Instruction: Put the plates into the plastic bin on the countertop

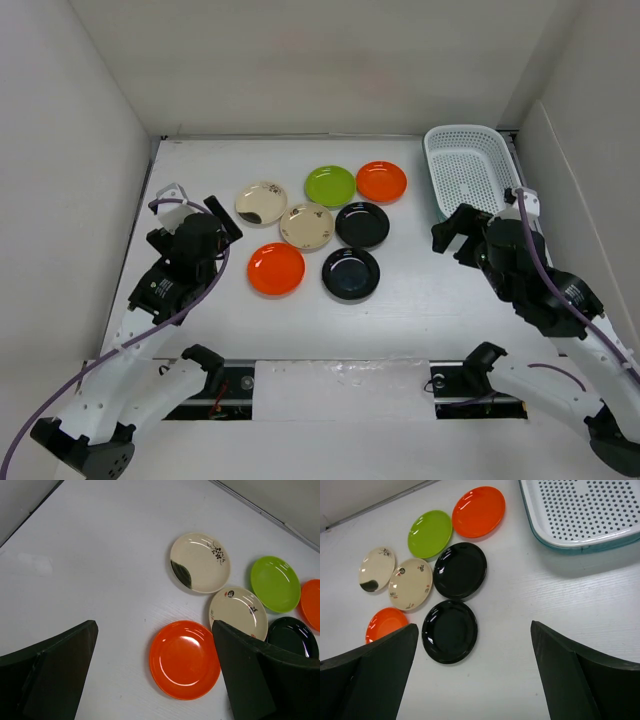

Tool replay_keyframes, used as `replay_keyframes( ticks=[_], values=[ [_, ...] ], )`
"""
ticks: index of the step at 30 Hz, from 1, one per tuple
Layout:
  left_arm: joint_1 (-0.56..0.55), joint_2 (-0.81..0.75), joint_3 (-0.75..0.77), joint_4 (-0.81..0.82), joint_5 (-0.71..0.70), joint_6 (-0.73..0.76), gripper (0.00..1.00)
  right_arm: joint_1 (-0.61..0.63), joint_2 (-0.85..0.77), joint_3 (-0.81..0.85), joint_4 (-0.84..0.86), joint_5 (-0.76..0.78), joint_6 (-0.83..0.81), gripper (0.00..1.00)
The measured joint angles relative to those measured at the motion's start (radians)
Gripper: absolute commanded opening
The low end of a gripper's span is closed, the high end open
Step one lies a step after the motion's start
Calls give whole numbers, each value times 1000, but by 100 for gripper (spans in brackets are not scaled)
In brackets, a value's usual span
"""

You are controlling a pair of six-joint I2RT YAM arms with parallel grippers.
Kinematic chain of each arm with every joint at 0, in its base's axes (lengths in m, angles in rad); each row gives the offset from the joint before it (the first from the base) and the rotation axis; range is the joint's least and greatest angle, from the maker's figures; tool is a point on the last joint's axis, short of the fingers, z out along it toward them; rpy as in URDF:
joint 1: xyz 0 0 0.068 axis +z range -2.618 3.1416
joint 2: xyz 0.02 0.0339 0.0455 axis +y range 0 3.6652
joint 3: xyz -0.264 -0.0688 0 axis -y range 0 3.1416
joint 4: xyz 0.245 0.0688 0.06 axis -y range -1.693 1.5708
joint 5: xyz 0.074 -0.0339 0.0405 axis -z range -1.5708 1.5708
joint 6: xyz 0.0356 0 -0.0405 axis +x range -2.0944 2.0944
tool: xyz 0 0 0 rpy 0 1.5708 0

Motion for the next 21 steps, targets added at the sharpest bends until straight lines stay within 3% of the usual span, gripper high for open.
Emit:
replay_keyframes(
  ticks=[10, 17, 21],
  values=[
    [0, 0, 0, 0, 0, -2, 100, -21, 9, -111, 110, -176, 31, 100],
    [0, 26, 0, 11, 60, 13, 100, -85, 211, -397, 355, -392, 106, 100],
    [0, 51, 0, 18, 123, 37, 100, -97, 328, -497, 461, -486, 130, 92]
  ],
)
